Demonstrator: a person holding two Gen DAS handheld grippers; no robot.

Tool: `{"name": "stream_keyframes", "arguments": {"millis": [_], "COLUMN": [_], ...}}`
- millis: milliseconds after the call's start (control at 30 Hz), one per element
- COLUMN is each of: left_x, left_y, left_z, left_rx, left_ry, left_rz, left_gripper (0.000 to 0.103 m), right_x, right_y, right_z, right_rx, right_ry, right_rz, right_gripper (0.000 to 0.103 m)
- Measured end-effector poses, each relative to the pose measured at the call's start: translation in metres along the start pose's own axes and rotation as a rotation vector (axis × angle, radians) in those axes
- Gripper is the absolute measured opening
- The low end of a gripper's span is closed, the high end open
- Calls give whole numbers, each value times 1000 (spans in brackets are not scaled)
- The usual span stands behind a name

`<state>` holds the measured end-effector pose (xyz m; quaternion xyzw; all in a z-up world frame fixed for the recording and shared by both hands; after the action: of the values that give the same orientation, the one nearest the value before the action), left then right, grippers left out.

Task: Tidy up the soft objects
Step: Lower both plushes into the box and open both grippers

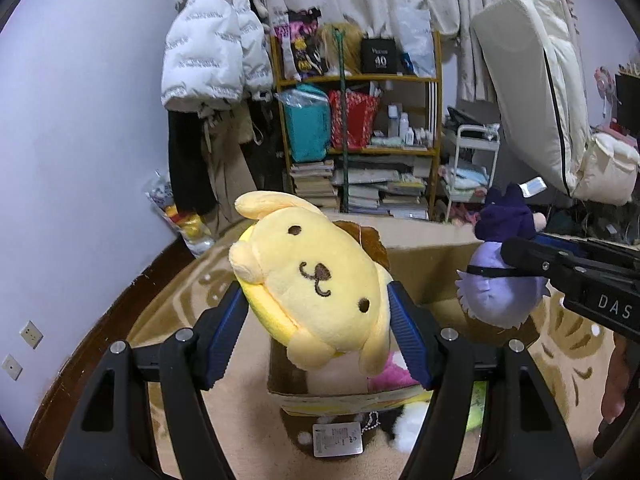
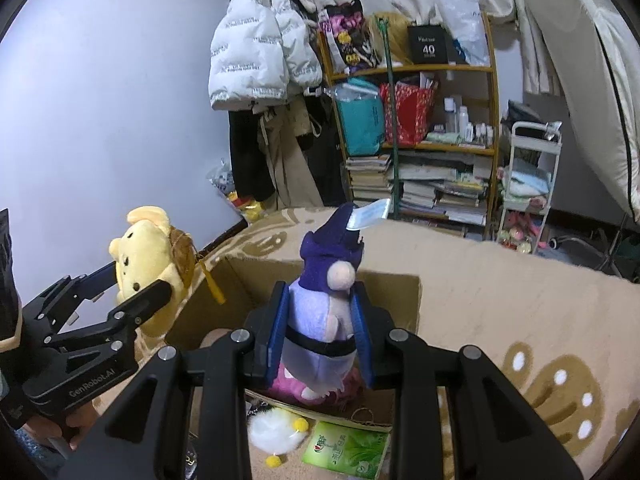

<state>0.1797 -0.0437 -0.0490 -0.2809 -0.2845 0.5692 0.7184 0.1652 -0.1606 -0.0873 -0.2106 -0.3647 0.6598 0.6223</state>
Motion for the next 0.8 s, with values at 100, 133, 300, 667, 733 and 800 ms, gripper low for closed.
{"name": "stream_keyframes", "arguments": {"millis": [100, 133, 300, 667, 733, 800], "left_x": [-5, -8, -6, -7, -5, -3], "left_y": [6, 8, 19, 18, 19, 20], "left_z": [-17, -23, -42, -24, -19, -12], "left_rx": [50, 67, 128, 107, 108, 103], "left_ry": [1, -1, -29, -35, -36, -45], "left_rz": [-22, -28, -11, -13, -6, -5], "left_gripper": [71, 71, 71, 91, 91, 92], "right_x": [-4, -6, -10, -12, -11, -10], "right_y": [5, 8, 17, 25, 26, 26], "right_z": [-13, -19, -35, -27, -22, -16], "right_rx": [26, 41, 95, 107, 102, 95], "right_ry": [-9, -7, -12, 10, 12, 16], "right_rz": [-5, -8, -20, -29, -33, -37], "right_gripper": [33, 34, 33, 47, 48, 54]}}
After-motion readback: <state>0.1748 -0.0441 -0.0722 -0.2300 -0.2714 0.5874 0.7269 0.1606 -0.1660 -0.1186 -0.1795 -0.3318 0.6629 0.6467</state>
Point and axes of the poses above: each gripper's, at about its wrist camera, not at the fingertips, and z roughly against the way its jaws point, x to its left, y to its underside, the point moved 5 cm from there along -z, roughly the way its jaws point, and after that the axes turned 10 degrees about x, right-handed, at the moved point
